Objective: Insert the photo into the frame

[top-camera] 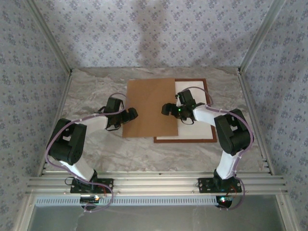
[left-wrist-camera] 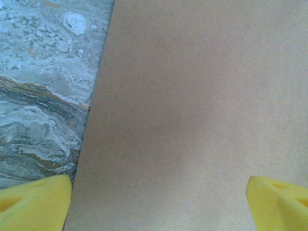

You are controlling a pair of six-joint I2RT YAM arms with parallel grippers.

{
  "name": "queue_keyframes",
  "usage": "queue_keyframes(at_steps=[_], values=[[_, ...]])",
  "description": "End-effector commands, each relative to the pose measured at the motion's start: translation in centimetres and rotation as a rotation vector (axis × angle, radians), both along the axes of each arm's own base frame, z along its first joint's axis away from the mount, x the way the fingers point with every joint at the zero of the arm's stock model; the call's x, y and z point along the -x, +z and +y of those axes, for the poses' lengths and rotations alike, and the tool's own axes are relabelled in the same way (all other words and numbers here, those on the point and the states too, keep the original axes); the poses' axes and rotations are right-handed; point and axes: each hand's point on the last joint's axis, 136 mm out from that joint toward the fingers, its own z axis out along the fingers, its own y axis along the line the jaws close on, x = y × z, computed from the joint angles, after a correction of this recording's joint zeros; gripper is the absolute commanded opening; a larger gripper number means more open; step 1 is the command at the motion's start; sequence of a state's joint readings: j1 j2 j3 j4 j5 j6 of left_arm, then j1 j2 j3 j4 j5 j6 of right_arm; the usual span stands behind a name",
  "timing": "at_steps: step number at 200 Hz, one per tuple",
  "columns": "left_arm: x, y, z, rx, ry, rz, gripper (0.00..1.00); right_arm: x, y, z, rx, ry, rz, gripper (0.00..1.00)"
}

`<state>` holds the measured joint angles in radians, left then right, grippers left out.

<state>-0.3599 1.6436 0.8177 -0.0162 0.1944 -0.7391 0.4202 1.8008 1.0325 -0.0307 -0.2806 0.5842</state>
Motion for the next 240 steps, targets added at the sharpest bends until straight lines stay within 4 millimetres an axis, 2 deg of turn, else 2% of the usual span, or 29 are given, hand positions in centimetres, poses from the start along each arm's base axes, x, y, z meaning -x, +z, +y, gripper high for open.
queue_keyframes(at_steps=[1,24,77,121,172,202,226,240], values=[[2.3,-0.9,-0.9,0.024,-0.055,0.093,0.90,0.2,0.2,1.7,-0.112,0.047,-0.004,0.84],[2.3,-1.0,-0.9,0.026,-0.058,0.098,0.88,0.3,1.5,2.4,-0.193,0.065,-0.028,0.76],[2.1,-1.4,-1.0,0.027,-0.056,0.112,0.89,1.2,6.2,3.7,-0.322,0.142,-0.128,0.59],[1.8,-1.4,-1.2,0.027,-0.059,0.118,0.89,2.6,9.4,5.2,-0.454,0.210,-0.151,0.54],[1.6,-1.0,-1.3,0.029,-0.062,0.114,0.90,3.0,9.4,6.3,-0.477,0.239,-0.129,0.42],[1.7,-0.9,-1.3,0.028,-0.061,0.110,0.90,2.9,9.3,7.1,-0.488,0.256,-0.113,0.40],[1.8,-0.9,-1.2,0.026,-0.059,0.111,0.90,2.7,9.2,7.2,-0.486,0.254,-0.110,0.31],[1.8,-0.8,-1.1,0.022,-0.057,0.109,0.90,2.6,9.3,7.0,-0.478,0.253,-0.112,0.23]])
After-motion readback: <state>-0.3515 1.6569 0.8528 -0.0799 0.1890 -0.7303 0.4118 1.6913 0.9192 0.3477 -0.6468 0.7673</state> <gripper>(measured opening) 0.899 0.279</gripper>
